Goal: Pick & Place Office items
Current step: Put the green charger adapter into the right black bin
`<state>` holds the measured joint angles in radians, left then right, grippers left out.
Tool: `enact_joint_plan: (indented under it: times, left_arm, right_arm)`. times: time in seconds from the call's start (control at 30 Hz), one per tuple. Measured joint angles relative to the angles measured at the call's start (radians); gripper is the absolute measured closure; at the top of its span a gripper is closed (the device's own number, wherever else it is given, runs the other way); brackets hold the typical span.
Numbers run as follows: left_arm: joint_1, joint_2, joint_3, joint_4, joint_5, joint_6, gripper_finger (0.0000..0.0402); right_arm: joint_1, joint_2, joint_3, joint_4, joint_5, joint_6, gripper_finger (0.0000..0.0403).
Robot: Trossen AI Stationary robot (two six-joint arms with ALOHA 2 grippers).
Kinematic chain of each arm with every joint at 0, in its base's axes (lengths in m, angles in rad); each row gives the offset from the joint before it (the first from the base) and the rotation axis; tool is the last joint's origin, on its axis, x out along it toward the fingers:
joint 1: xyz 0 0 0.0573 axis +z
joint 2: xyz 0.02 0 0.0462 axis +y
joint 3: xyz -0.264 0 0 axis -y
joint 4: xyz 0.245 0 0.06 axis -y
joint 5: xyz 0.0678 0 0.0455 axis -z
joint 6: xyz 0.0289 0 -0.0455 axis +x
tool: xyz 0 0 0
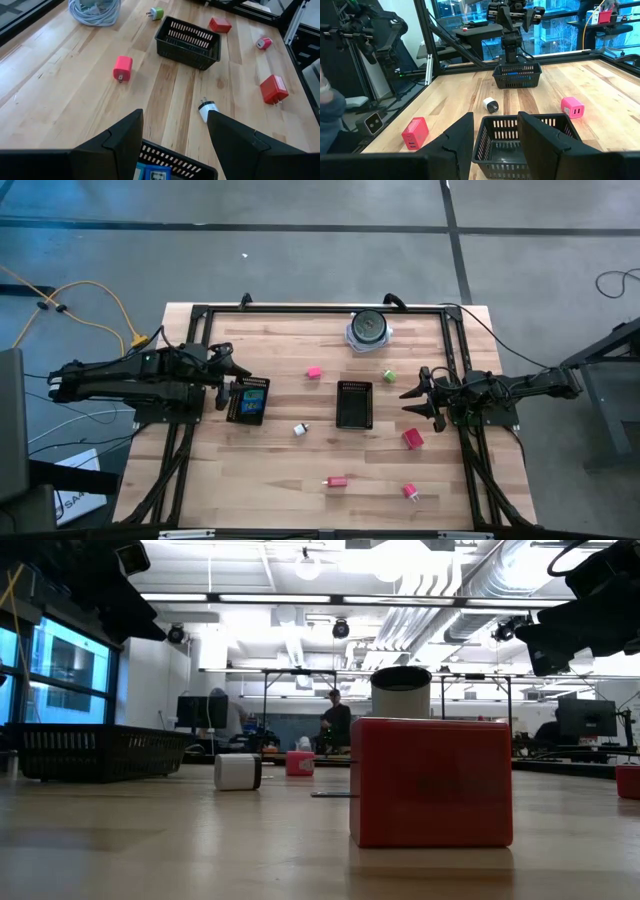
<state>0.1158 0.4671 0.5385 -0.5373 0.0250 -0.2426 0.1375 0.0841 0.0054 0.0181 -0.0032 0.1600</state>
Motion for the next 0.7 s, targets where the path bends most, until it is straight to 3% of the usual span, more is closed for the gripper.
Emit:
enact_joint_plan:
  times: [0.7]
  left_arm:
    - [0.000,0.000,0.000,0.000,0.000,0.000,0.0186]
  right_arm:
    - [0.000,0.000,0.000,0.039,0.003,0.001,0.0262]
